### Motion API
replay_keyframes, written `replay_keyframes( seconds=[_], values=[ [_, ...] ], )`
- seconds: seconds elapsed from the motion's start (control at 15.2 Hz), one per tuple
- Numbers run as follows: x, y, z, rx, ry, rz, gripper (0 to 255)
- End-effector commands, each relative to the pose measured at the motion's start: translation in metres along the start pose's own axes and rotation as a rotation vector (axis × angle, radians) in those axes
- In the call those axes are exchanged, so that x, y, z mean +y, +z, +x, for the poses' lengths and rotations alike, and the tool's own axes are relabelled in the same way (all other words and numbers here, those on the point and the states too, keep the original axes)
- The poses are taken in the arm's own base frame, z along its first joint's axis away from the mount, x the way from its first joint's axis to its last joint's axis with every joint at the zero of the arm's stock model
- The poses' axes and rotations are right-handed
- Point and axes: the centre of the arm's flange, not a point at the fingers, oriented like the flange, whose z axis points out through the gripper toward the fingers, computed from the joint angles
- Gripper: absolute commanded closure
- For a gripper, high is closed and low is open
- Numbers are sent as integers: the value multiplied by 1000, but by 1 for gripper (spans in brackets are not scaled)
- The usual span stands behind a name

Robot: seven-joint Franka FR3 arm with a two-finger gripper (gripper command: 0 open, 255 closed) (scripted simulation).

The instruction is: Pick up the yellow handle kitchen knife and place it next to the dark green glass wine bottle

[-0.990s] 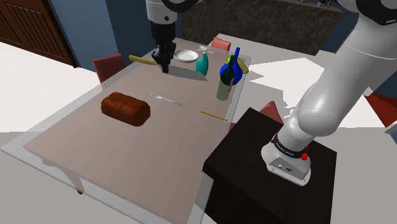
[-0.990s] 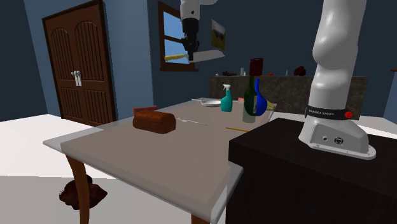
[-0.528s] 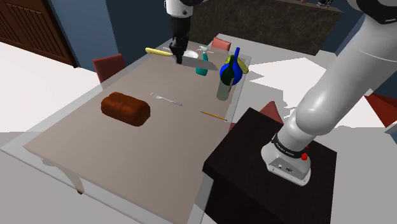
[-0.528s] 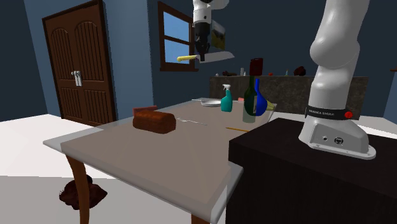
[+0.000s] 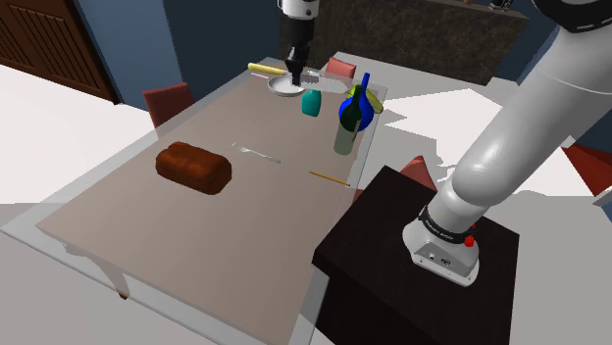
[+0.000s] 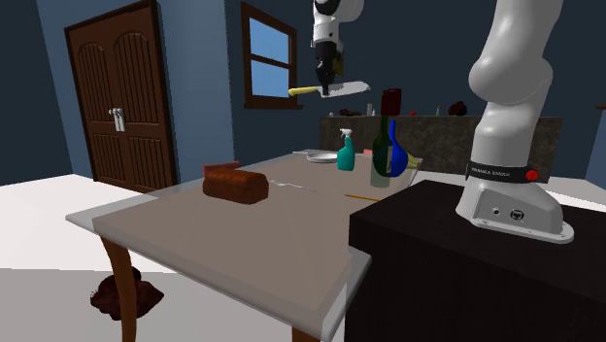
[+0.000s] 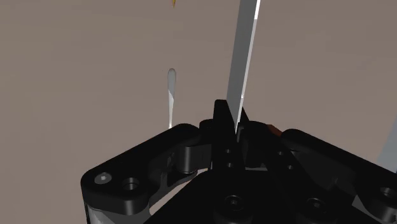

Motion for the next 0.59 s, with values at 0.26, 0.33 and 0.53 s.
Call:
replay_keyframes(
  seconds=[0.26, 0.33, 0.53],
  values=[
    [80, 0, -12, 0, -2, 0, 255],
    [93, 0, -13, 0, -2, 0, 255],
    [132, 1, -19, 0, -2, 0, 255]
  ],
)
